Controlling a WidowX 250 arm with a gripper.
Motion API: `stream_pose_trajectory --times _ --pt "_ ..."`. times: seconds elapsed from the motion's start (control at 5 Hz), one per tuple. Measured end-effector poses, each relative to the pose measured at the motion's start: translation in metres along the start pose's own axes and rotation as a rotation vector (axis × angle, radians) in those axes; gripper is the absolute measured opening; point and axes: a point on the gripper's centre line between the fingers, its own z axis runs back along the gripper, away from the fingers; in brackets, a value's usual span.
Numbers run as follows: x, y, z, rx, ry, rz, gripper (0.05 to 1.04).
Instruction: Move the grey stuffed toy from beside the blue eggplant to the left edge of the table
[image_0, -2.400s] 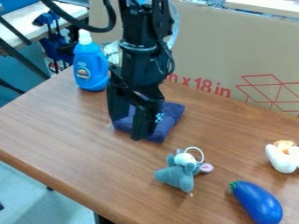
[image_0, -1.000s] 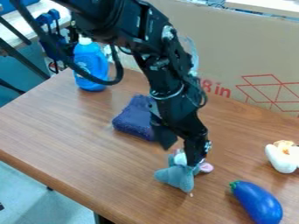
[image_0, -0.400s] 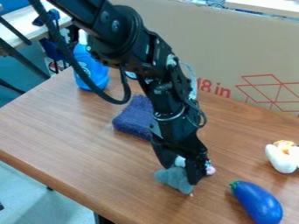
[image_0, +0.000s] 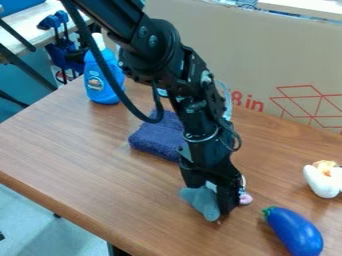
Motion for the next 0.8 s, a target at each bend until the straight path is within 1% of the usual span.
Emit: stream_pose_trajectory --times 0.2,0.4,0.6,0.8 --pt "0.002 -0.003 0.001 0.011 0.011 -0.037 0.768" --pt "-0.002 -0.004 0.011 0.025 0.007 -0.056 0.701" --pt "-0.010 0.001 0.029 0.027 0.023 -0.105 0.701" --pt "-0.022 0.016 0.076 0.045 0.000 -0.134 0.701"
